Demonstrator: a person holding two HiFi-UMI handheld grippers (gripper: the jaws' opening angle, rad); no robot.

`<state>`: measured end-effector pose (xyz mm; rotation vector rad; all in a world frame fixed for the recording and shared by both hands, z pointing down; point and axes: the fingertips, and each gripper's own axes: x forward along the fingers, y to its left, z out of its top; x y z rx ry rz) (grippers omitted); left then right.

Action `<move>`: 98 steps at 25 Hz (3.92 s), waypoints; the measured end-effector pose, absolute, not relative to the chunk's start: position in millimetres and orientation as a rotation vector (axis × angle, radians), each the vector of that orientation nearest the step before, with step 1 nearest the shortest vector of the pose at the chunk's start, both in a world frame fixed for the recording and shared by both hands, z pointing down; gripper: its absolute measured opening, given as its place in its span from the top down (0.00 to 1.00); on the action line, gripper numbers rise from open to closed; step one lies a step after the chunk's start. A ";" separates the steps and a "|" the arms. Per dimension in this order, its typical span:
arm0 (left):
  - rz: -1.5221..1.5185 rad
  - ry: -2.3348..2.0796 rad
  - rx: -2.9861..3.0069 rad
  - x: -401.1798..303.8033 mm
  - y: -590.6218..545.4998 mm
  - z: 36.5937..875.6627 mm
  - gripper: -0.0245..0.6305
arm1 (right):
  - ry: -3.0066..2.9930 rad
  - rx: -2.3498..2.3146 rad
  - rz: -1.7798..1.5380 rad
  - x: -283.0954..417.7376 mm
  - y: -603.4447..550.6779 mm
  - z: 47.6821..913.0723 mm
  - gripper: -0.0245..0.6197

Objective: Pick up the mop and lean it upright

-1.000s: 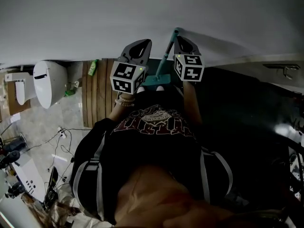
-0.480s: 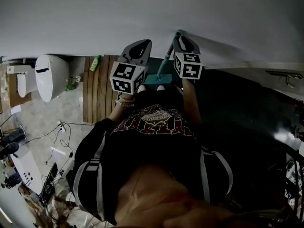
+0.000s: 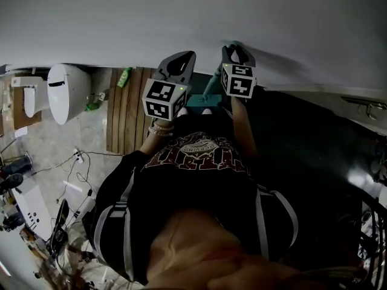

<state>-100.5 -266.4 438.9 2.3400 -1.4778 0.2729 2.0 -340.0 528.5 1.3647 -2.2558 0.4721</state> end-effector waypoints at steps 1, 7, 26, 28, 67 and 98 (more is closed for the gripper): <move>0.273 -1.482 2.337 -101.2 -267.1 439.2 0.89 | -2.247 1.380 0.470 3.1 -342.0 529.3 0.75; 0.268 -1.495 2.326 -105.8 -267.9 440.7 0.89 | -2.193 1.462 0.392 7.6 -344.7 531.1 0.75; 0.264 -1.469 2.349 -99.0 -261.4 438.3 0.89 | -2.259 1.405 0.410 5.2 -324.0 526.0 0.78; 0.261 -1.466 2.351 -97.8 -260.3 437.7 0.89 | -2.269 1.390 0.407 4.4 -318.9 524.3 0.78; 0.274 -1.338 2.432 -47.0 -208.2 436.7 0.89 | -2.334 1.238 0.421 24.3 -180.9 503.2 0.78; 0.281 -1.324 2.481 -21.8 -207.9 437.2 0.89 | -2.358 1.178 0.431 32.5 -158.7 508.4 0.78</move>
